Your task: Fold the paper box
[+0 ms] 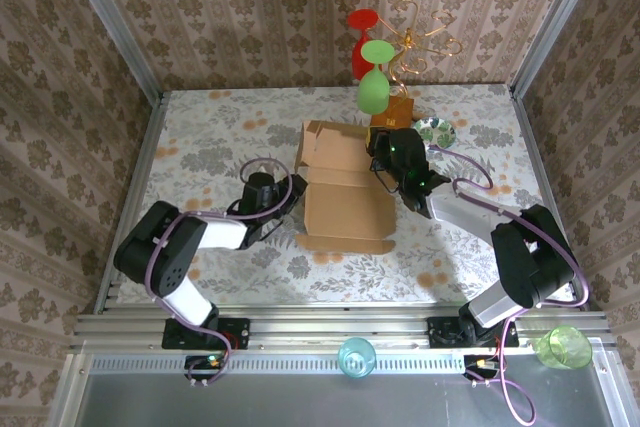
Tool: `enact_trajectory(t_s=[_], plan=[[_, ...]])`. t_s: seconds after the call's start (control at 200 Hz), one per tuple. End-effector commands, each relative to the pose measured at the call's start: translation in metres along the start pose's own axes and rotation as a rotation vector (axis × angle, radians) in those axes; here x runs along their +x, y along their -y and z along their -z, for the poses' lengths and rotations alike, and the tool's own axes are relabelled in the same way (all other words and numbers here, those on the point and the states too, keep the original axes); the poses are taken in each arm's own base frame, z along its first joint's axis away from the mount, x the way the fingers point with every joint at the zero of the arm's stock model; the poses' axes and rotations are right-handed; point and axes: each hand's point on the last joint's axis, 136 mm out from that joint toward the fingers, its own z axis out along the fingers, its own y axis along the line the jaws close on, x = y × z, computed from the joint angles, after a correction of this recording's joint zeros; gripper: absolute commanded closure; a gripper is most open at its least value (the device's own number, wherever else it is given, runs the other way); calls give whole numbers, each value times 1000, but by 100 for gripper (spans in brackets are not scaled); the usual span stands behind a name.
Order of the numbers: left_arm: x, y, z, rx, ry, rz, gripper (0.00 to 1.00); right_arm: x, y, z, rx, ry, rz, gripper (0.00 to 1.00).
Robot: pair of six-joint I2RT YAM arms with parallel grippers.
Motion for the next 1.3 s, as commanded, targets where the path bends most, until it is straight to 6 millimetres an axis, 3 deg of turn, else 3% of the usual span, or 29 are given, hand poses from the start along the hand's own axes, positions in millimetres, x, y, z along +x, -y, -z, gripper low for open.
enact_trajectory(t_s=[0.0,0.135,0.33,0.44,0.55,0.73,0.905,1.295], plan=[[-1,-6,17,-38,-22,-51,49,3,7,-4,-12,-29,80,100],[3,-19,42,-94,-46,-59,43,4,4,-12,-43,-63,145,100],[0,-23,86,-147,-42,-88,45,15,10,-22,-68,-148,193,100],[-30,-19,110,-149,34,-103,51,19,19,-22,-51,-183,241,100],[-49,-19,118,-160,36,-144,61,22,30,-22,-48,-229,264,100],[-68,-21,101,-189,-35,-203,68,15,60,-23,31,-255,294,100],[-81,-9,71,-153,-79,-354,74,11,70,-23,91,-249,294,100],[-59,16,10,-25,-239,-804,62,12,69,-32,131,-269,302,100]])
